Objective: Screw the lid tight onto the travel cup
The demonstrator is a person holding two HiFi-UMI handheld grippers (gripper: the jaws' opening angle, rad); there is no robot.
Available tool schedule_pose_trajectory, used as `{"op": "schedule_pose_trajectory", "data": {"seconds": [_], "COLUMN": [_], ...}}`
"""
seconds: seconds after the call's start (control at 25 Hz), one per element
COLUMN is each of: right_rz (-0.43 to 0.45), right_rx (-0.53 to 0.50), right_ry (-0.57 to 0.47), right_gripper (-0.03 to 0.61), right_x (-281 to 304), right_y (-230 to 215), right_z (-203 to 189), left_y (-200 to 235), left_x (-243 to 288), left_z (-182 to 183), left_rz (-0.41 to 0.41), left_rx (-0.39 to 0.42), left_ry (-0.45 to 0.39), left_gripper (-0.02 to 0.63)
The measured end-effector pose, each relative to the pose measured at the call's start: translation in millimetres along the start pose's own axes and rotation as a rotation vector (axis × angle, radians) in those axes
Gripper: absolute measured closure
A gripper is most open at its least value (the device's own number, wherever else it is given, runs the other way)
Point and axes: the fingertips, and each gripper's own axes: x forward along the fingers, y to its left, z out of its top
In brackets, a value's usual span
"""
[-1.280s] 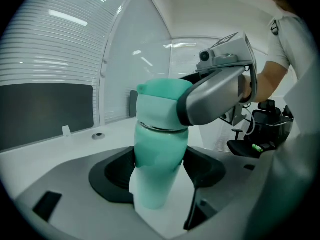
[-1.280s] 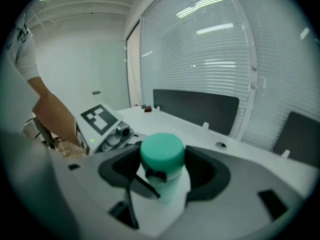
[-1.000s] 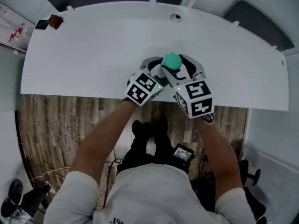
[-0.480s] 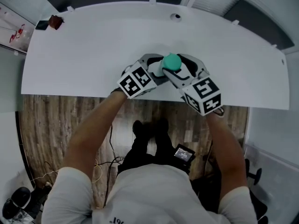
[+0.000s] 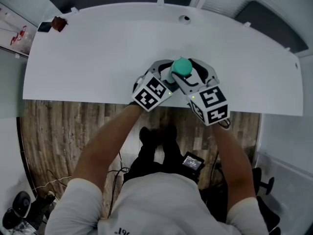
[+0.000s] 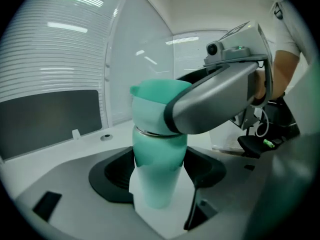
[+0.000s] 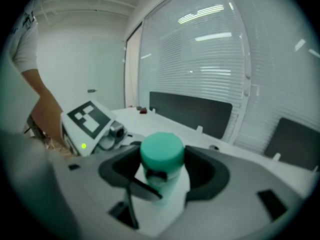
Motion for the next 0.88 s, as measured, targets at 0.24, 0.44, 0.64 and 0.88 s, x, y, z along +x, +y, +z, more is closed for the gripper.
{"op": "schedule_pose_trajectory", "data": {"seconds": [0.24,0.44,0.64,0.88], "right_rz": [-0.115,-0.041,0.120,0.117], "right_rx": [0.047,0.041,-0.054,-0.064], "right_ry": [0.005,-0.014,-0.013,-0.002], "right_gripper": [0.284,0.284,0.284,0.285], "right_x": [-0.5,-1.2,-1.6,-2.6], "right_y": [-0.7,0.0,11.0,9.4], "right_z": [-1.5,-1.3,0.2,-1.4], "left_y": [4.1,0.3,-7.7,-10.0], "left_x": [1.0,-0.3,-0.6,1.2], "left_z": [-3.4,-0.6,2.4,3.9], "left_rz": [0.192,0.097,-0.123,-0.129], "left_rx": [-0.087,-0.049,0.123,0.113], "left_ry": [-0.016,-0.014,0.017,0.022], "left_gripper": [0.290,0.290,0.287,0.287]}}
